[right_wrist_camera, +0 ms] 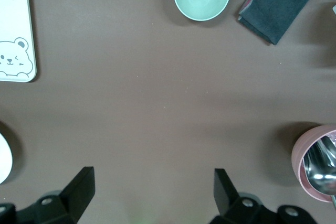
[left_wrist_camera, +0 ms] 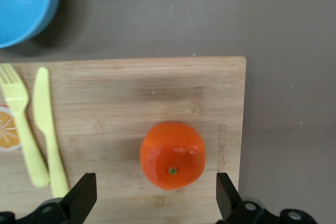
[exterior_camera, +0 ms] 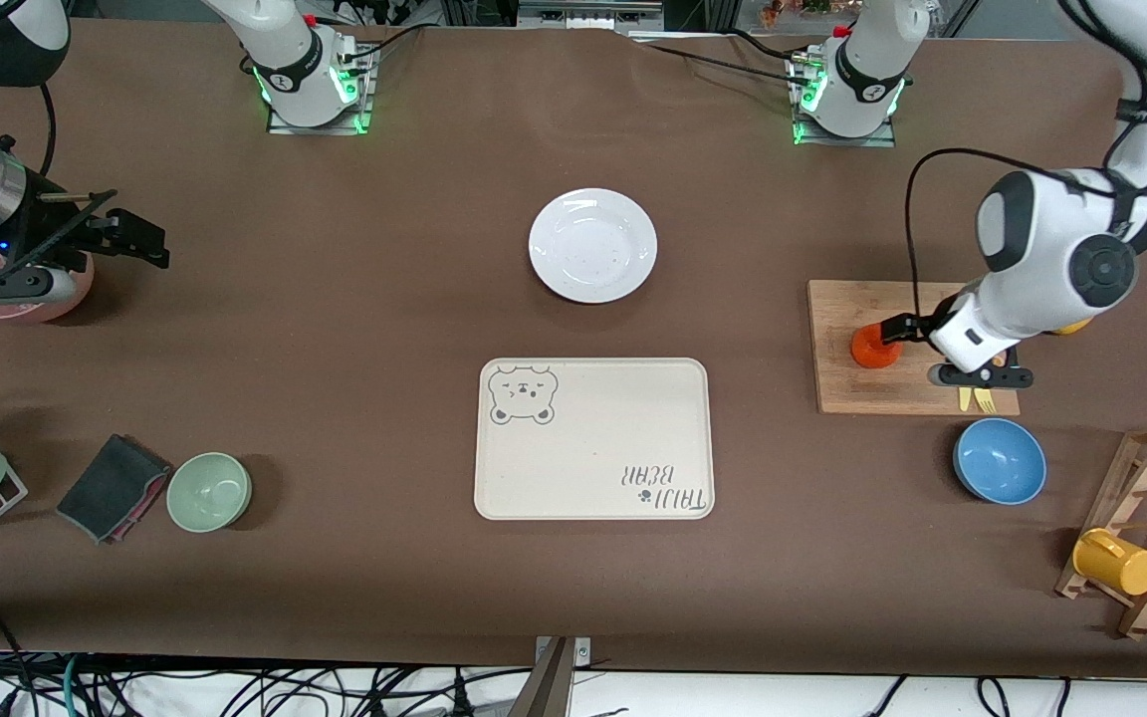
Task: Place orange and plate with both arms
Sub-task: 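Reach the left gripper down over the orange on the cutting board, then close the left gripper on the orange and lift it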
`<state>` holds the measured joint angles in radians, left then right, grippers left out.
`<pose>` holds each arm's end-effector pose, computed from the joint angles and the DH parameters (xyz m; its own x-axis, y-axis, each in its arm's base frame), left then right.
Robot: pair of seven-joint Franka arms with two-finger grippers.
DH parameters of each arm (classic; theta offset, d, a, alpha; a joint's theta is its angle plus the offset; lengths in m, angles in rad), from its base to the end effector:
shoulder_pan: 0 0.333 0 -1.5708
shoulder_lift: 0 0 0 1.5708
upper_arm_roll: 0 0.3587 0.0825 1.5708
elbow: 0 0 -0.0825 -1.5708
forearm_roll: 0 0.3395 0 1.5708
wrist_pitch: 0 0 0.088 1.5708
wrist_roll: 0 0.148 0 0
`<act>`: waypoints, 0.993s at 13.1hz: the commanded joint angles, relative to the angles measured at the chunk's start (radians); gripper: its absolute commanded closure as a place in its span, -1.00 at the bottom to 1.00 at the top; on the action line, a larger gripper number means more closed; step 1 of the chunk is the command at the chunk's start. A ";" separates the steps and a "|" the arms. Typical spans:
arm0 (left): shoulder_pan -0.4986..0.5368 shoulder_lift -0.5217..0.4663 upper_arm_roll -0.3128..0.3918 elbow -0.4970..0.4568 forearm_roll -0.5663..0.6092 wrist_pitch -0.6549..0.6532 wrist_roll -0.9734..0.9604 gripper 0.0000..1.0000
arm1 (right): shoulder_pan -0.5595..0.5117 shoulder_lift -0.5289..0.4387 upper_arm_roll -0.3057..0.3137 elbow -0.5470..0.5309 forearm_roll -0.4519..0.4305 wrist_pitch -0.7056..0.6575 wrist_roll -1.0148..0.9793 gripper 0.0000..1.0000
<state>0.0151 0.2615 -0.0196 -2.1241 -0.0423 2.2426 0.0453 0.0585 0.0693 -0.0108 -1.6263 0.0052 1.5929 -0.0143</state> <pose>0.5314 -0.0047 0.3088 0.9897 -0.0235 -0.1413 -0.0179 -0.9990 0.0405 0.5260 0.0261 0.5685 0.9928 0.0615 -0.1024 0.0613 -0.9981 -0.0059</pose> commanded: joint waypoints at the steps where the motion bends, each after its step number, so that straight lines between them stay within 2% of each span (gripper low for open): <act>1: -0.010 0.039 0.003 -0.007 -0.002 0.067 -0.016 -1.00 | -0.005 -0.013 0.000 -0.007 0.010 -0.008 -0.004 -1.00; 7: -0.017 0.096 0.004 -0.042 -0.002 0.172 -0.019 -1.00 | -0.005 -0.014 0.003 -0.007 0.010 -0.010 -0.004 -1.00; 11: -0.021 0.104 0.003 -0.062 -0.004 0.180 -0.048 -1.00 | -0.005 -0.014 0.003 -0.007 0.009 -0.010 -0.004 -1.00; 13: -0.021 0.107 0.004 -0.066 -0.017 0.180 -0.048 -0.41 | -0.005 -0.014 0.003 -0.007 0.009 -0.010 -0.004 -1.00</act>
<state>0.0042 0.3739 -0.0206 -2.1729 -0.0433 2.4023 0.0060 0.0585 0.0695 -0.0112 -1.6263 0.0052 1.5905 -0.0143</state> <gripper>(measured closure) 0.093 0.000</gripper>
